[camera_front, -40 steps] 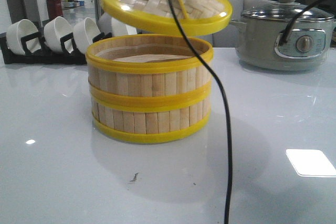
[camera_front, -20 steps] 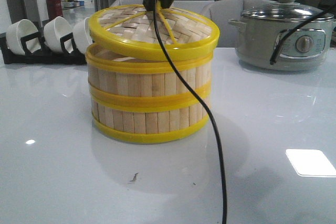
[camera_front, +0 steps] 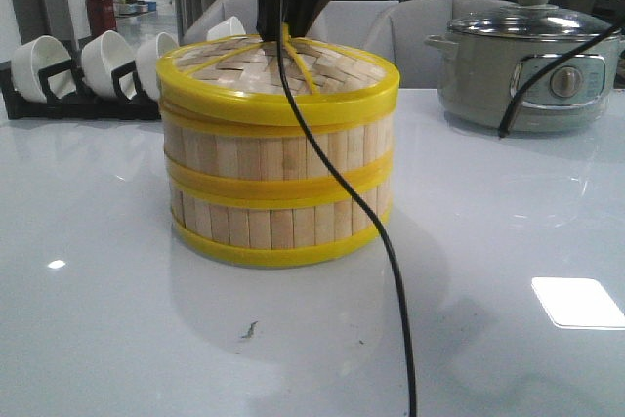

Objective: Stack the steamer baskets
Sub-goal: 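Carry the lid over the stacked baskets and lower it on top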

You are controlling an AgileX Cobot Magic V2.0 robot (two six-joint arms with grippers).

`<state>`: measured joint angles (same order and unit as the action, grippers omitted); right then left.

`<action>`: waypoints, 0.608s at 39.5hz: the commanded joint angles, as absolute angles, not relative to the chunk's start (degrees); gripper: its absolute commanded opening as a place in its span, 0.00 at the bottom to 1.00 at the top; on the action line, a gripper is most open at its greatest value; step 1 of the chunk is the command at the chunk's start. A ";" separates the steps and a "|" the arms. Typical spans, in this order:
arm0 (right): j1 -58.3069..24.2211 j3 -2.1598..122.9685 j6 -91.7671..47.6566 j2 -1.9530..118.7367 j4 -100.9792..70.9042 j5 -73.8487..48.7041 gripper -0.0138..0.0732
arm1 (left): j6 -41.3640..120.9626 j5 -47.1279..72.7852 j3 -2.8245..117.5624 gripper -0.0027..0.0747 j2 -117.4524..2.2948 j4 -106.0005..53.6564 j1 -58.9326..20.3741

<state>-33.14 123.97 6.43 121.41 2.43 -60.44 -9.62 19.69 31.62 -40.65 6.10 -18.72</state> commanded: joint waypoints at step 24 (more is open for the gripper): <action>-33.24 126.16 5.93 118.73 2.54 -55.74 0.22 | -10.09 14.92 33.28 0.14 -40.47 5.98 -18.66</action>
